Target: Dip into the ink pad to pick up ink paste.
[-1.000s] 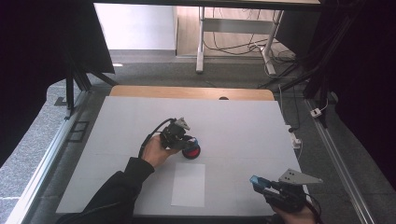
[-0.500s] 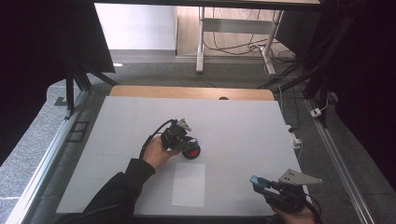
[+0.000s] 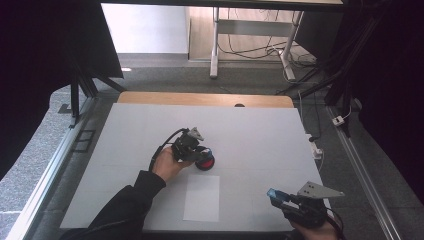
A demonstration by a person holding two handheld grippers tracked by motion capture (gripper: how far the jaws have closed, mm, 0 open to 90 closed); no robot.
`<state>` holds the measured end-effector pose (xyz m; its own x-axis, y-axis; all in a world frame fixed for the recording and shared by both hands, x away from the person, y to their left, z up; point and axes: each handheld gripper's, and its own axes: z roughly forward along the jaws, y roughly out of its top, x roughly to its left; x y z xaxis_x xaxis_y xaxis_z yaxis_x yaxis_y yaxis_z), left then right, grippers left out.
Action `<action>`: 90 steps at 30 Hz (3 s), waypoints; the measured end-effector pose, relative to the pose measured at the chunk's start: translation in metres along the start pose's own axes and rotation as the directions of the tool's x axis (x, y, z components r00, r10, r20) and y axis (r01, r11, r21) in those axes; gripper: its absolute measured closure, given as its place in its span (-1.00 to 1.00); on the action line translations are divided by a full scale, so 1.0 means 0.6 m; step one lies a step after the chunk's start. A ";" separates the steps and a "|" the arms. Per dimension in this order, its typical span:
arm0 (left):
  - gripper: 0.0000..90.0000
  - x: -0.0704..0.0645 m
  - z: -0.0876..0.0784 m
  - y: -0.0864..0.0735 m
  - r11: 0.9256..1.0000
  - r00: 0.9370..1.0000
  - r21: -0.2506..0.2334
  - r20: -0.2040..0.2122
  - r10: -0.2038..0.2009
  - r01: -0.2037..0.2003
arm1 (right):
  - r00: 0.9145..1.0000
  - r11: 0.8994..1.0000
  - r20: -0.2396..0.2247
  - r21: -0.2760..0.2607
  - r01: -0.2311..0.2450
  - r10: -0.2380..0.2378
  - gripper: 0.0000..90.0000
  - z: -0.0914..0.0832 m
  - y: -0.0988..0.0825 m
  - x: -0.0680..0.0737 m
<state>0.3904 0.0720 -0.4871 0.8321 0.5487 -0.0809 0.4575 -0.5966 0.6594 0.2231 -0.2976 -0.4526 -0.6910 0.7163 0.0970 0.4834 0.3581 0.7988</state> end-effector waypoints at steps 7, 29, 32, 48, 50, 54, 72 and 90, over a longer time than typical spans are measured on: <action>0.57 -0.001 -0.002 -0.001 1.000 1.000 -0.005 -0.007 -0.002 0.002 | 1.000 1.000 -0.004 -0.003 -0.002 0.002 0.52 0.000 0.000 0.000; 0.57 -0.014 -0.052 -0.006 0.998 0.999 -0.070 0.036 -0.007 0.009 | 1.000 1.000 -0.015 -0.002 0.023 -0.023 0.51 -0.001 0.000 0.002; 0.57 -0.017 -0.060 -0.005 0.997 0.999 -0.079 0.047 -0.003 0.007 | 1.000 1.000 -0.018 0.000 0.025 -0.025 0.51 -0.001 0.000 0.003; 0.57 -0.032 -0.096 -0.009 0.993 0.997 -0.121 0.079 0.012 -0.002 | 1.000 1.000 -0.025 -0.003 0.014 -0.014 0.51 -0.001 0.000 0.001; 0.57 -0.030 -0.096 -0.008 0.992 0.997 -0.124 0.073 0.008 0.002 | 1.000 1.000 -0.025 -0.002 0.014 -0.014 0.51 -0.001 0.000 0.001; 0.57 -0.023 -0.087 -0.007 0.991 0.998 -0.129 0.066 -0.009 0.017 | 1.000 1.000 -0.024 0.001 0.014 -0.014 0.51 -0.001 0.000 0.001; 0.57 0.002 -0.007 -0.006 0.998 0.998 -0.029 0.027 -0.051 0.052 | 1.000 1.000 -0.024 0.004 0.007 -0.007 0.51 0.000 0.000 0.000; 0.59 -0.014 0.003 0.006 1.000 1.000 0.024 -0.026 -0.016 0.017 | 1.000 1.000 -0.020 0.013 0.011 -0.011 0.52 0.001 0.000 0.000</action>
<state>0.3855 0.0644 -0.4854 0.8160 0.5735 -0.0722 0.4789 -0.6009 0.6400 0.2232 -0.2971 -0.4527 -0.7068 0.7004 0.0998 0.4824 0.3740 0.7921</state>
